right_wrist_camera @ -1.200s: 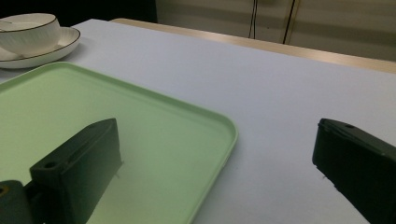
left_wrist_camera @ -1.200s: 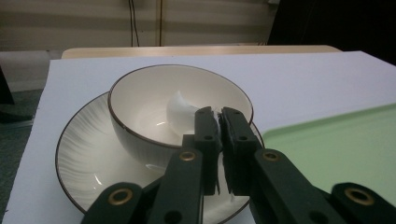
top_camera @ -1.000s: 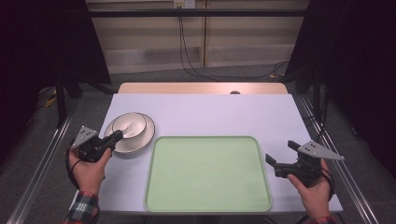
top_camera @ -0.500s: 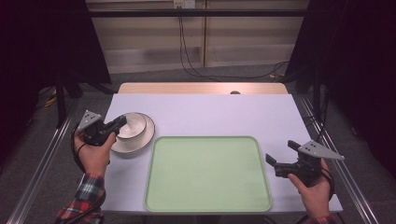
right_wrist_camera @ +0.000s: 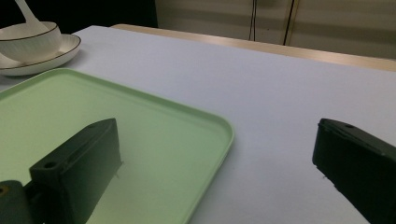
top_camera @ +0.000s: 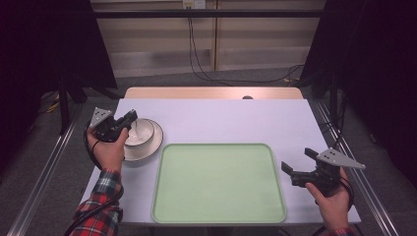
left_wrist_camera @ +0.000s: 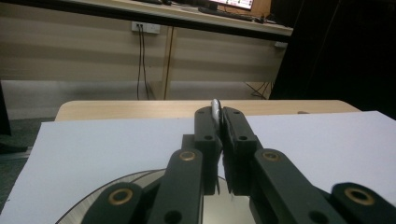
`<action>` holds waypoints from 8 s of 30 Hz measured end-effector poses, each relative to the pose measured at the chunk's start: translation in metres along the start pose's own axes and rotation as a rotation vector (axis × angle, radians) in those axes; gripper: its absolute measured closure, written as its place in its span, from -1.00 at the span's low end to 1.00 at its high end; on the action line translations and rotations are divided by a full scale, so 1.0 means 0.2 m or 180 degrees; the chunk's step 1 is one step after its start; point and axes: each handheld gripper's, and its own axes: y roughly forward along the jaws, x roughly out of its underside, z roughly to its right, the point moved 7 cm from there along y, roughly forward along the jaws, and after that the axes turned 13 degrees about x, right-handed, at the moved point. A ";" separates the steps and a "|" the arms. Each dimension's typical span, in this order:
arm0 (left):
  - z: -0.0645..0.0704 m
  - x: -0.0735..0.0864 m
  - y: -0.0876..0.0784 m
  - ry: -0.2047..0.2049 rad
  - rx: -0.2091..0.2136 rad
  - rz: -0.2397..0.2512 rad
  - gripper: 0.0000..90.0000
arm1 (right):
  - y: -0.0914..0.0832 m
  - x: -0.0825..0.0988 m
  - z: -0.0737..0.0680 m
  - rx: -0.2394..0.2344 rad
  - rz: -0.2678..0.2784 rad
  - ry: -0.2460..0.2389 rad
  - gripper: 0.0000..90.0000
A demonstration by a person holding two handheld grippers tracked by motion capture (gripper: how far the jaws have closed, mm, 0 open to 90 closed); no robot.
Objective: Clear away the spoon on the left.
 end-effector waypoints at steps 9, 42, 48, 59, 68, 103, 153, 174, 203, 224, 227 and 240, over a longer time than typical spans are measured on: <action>-0.01 -0.01 -0.01 -0.0060 0.0002 0.0003 0.90 | 0.00 0.00 0.00 -0.0021 0.0012 -0.0025 -0.99; 0.33 -0.28 -0.11 -0.0204 0.0988 -0.0034 0.91 | 0.00 0.00 -0.01 -0.0032 0.0024 -0.0052 -0.99; 0.42 -0.26 -0.09 -0.0231 0.1220 -0.0130 0.91 | 0.00 0.00 -0.01 -0.0036 0.0020 -0.0064 -0.99; 0.55 -0.20 -0.07 -0.0247 0.1504 -0.0251 0.91 | 0.00 0.00 -0.02 -0.0059 0.0010 -0.0071 -0.99; 0.63 -0.14 -0.06 -0.0303 0.1677 -0.0342 0.91 | 0.00 0.00 -0.03 -0.0055 0.0008 -0.0093 -0.99; 0.79 0.18 -0.11 -0.0444 0.2045 -0.0742 0.91 | 0.01 0.01 -0.04 -0.0105 -0.0006 -0.0184 -0.99; 0.70 0.43 0.01 -0.0280 0.1909 -0.1094 0.62 | 0.02 0.03 -0.07 -0.0131 -0.0046 -0.0274 -0.99; 0.62 0.52 0.10 -0.0203 0.1574 -0.1281 0.39 | 0.03 0.05 -0.09 -0.0187 -0.0101 -0.0341 -0.99; 0.60 0.58 0.11 -0.0080 0.1356 -0.1540 -0.13 | 0.02 0.06 -0.11 -0.0263 -0.0124 -0.0419 -0.98; 0.56 0.41 0.04 0.0141 0.1364 -0.1108 -0.49 | 0.02 0.06 -0.11 -0.0268 -0.0118 -0.0439 -0.98; 0.55 0.38 0.03 0.0172 0.1350 -0.1057 -0.55 | 0.02 0.06 -0.11 -0.0256 -0.0116 -0.0433 -0.99; 0.50 0.30 -0.03 0.0211 0.1302 -0.0915 -0.74 | 0.02 0.06 -0.11 -0.0263 -0.0111 -0.0437 -0.98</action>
